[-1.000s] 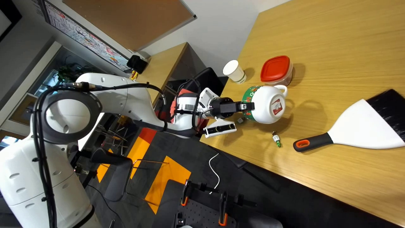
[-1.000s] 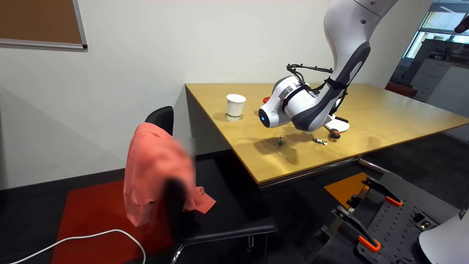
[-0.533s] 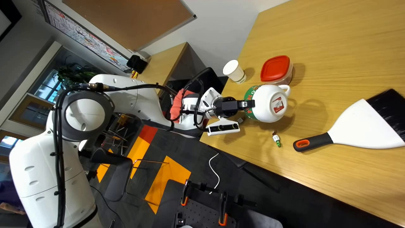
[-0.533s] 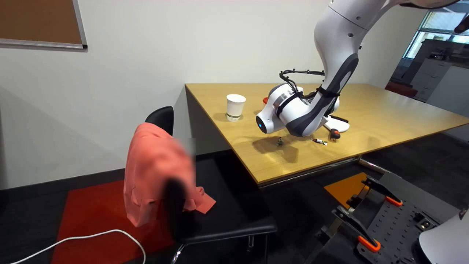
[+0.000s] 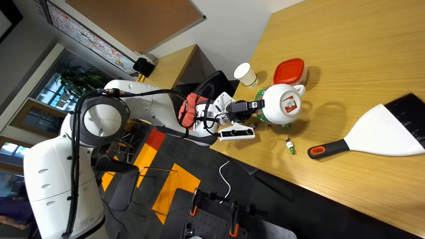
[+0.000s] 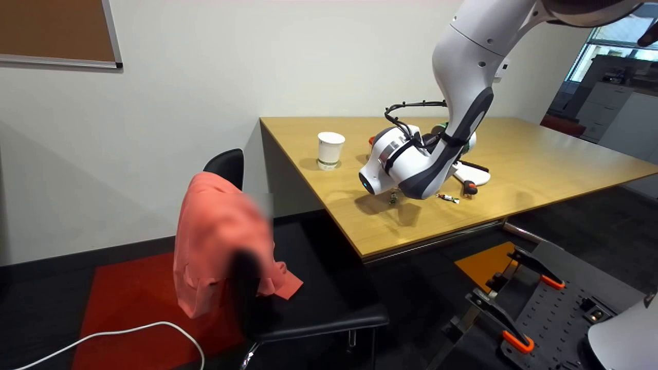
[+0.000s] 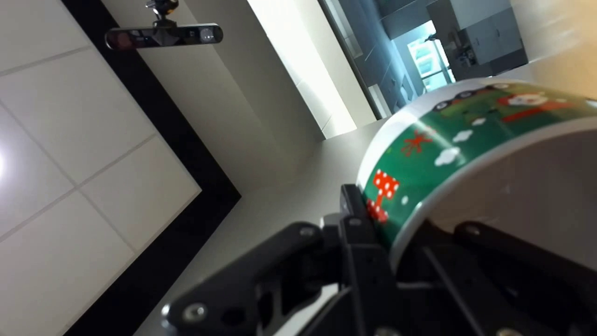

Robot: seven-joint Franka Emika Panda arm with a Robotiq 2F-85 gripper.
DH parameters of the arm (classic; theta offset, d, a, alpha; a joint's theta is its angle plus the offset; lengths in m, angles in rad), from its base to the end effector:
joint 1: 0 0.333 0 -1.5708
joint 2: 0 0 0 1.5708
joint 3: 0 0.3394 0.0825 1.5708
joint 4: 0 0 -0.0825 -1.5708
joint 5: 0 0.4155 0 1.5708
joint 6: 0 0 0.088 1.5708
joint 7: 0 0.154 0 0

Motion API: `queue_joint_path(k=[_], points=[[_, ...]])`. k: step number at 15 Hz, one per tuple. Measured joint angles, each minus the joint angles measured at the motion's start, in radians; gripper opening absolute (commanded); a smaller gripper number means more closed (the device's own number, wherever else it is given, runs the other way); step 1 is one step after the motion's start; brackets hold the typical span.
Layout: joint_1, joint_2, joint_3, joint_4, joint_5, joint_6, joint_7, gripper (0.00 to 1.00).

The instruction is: Pour the things in the mug onto the table

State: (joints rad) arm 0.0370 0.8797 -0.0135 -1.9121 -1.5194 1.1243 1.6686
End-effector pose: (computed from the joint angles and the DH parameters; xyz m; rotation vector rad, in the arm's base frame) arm 0.5348 -0.1639 0.1104 1.1008 -0.3789 0.2645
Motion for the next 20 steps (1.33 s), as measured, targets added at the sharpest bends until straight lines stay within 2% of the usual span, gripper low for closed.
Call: queue_joint_path(k=[5,9,13,20], points=[[0.000,0.031,-0.001,0.020,-0.035,-0.065,-0.012,0.03],[-0.007,0.028,0.005,0.023,-0.044,-0.044,-0.030,0.03],[-0.071,-0.067,0.039,-0.003,-0.040,0.170,-0.039,0.03],[-0.191,-0.403,0.042,-0.169,0.051,0.590,-0.040,0.03]])
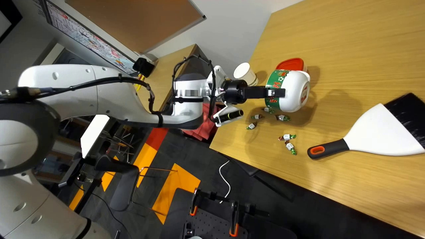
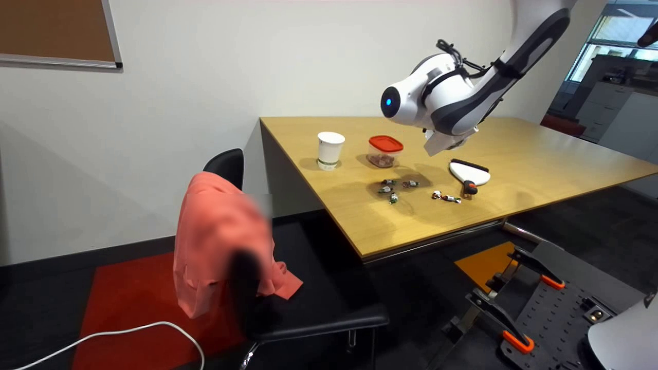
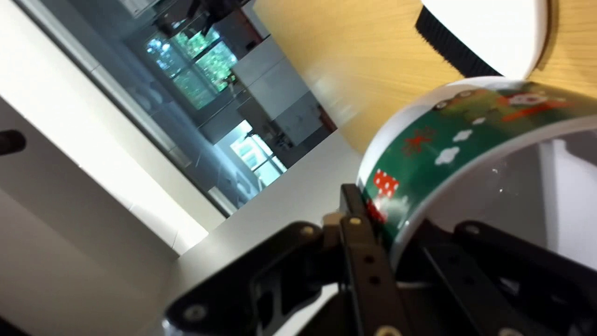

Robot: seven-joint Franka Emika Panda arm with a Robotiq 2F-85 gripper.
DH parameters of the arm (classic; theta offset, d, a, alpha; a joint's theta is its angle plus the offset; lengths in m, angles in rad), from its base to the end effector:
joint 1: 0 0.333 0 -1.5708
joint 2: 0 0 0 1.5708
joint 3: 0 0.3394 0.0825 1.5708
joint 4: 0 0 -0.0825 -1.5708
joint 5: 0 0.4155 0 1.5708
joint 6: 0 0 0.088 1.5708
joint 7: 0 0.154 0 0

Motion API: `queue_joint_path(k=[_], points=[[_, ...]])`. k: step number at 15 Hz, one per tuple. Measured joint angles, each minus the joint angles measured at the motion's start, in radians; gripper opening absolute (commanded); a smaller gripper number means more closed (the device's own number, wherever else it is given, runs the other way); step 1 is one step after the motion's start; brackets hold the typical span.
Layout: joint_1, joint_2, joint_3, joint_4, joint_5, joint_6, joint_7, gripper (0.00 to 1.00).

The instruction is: Pour the things in the mug onto the table

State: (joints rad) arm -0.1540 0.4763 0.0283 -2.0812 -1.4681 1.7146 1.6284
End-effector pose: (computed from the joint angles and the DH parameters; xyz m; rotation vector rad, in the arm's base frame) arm 0.5527 -0.2100 0.1950 1.6408 -0.6775 0.3730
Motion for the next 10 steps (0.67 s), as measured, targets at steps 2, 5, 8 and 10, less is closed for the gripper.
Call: queue_joint_path(k=[2,5,8,10], points=[[-0.024,-0.101,-0.009,-0.058,0.031,0.130,-0.001,0.03],[-0.044,-0.245,-0.047,-0.141,0.070,0.344,-0.027,0.03],[-0.050,-0.352,-0.092,-0.207,0.091,0.566,-0.069,0.03],[-0.050,-0.395,-0.108,-0.243,0.093,0.704,-0.088,0.03]])
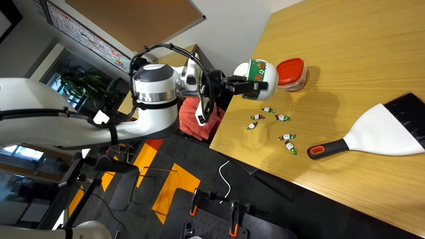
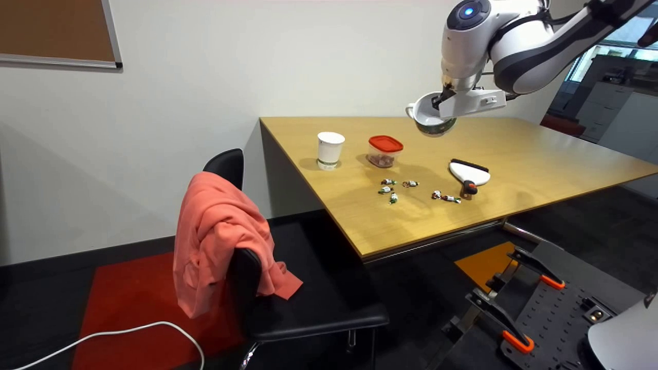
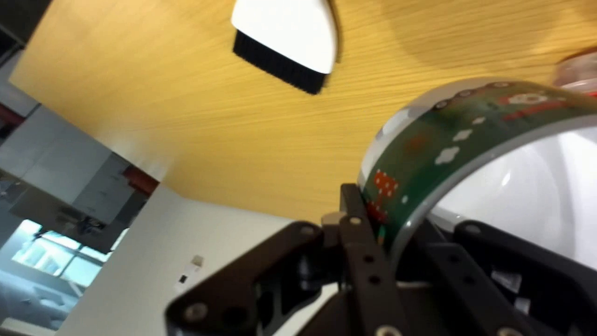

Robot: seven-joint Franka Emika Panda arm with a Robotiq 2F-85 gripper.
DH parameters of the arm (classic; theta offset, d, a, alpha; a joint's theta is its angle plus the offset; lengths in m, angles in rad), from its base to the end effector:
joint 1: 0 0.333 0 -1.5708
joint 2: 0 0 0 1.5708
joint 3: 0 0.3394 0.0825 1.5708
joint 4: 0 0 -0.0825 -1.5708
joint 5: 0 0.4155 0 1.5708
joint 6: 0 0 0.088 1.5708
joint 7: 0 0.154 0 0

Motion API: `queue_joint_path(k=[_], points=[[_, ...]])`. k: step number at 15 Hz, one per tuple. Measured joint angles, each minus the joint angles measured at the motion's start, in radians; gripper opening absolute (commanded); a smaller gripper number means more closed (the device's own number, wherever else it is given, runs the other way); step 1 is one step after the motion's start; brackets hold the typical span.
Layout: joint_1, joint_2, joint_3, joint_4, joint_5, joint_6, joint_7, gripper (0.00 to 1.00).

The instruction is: Pour the things in the mug onto the table

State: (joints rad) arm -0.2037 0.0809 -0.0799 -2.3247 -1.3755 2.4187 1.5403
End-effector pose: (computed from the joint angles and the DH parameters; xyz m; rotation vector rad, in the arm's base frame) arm 0.5289 -0.1910 0.2790 2.2008 -0.8321 0.6583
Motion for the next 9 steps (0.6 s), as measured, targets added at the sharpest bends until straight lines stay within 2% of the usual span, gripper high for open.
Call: queue_joint_path(k=[7,9], points=[[0.031,-0.027,0.015,-0.092,0.000,0.416,-0.027,0.03],[0.033,-0.012,0.025,-0.110,0.033,0.532,-0.059,0.03]])
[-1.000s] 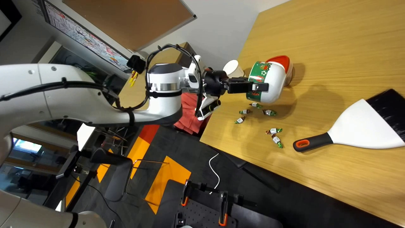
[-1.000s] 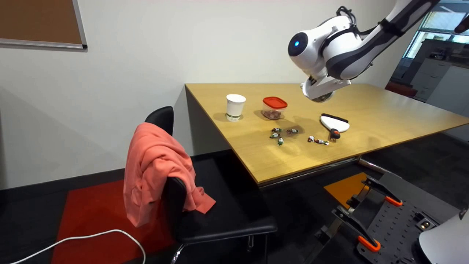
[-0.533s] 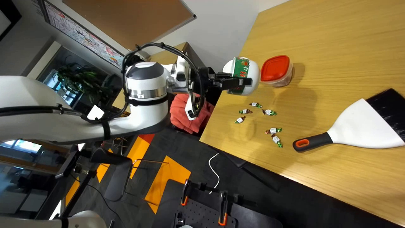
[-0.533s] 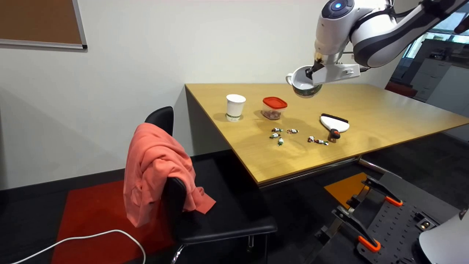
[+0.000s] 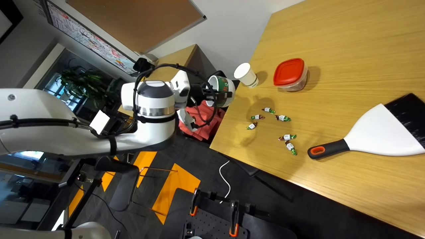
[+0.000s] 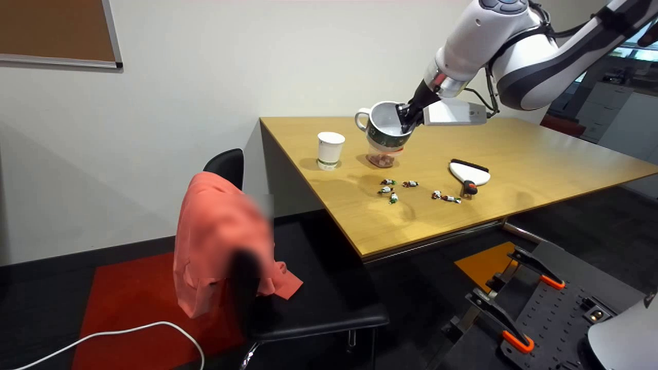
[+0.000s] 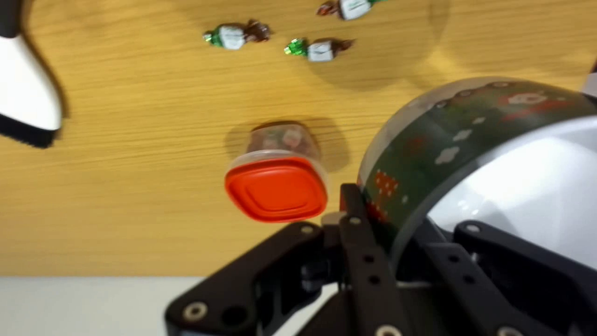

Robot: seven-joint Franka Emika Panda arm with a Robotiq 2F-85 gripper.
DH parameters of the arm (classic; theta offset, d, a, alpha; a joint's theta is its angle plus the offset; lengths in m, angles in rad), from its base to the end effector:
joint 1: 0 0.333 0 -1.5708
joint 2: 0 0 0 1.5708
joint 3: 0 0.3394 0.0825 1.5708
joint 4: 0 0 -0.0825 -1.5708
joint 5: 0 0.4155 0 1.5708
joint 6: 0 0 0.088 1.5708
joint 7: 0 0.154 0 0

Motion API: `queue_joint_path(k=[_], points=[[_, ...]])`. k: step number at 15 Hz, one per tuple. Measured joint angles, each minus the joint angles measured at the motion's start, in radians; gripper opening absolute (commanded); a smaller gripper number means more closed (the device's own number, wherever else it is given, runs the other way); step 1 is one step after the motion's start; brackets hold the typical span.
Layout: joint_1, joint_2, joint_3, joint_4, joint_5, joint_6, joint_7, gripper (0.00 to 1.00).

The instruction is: Pour the things in the mug onto the table

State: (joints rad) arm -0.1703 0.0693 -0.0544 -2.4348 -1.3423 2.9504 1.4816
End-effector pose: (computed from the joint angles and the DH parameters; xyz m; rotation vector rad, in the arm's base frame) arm 0.5288 -0.0640 0.2537 2.7482 -0.5914 0.8484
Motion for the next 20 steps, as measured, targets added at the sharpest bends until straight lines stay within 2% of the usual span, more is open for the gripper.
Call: queue_joint_path(k=[1,3,5,6,8,10,11,13,16,18,20], points=[[0.000,0.015,0.006,-0.012,0.069,0.048,-0.057,0.10],[0.011,0.056,0.009,-0.043,0.218,0.080,-0.193,0.10],[0.018,0.085,0.009,-0.050,0.242,0.082,-0.210,0.10],[0.018,0.089,0.009,-0.050,0.242,0.083,-0.210,0.03],[0.017,0.092,0.009,-0.051,0.258,0.084,-0.211,0.03],[0.008,0.119,0.028,-0.065,0.355,0.103,-0.251,0.03],[0.007,0.139,0.038,-0.077,0.442,0.127,-0.302,0.03],[-0.037,0.180,0.116,-0.096,0.605,0.155,-0.400,0.03],[-0.177,0.231,0.318,-0.099,0.808,0.153,-0.522,0.03],[-0.280,0.257,0.445,-0.086,0.894,0.142,-0.577,0.03],[-0.351,0.273,0.520,-0.059,0.938,0.110,-0.601,0.03]])
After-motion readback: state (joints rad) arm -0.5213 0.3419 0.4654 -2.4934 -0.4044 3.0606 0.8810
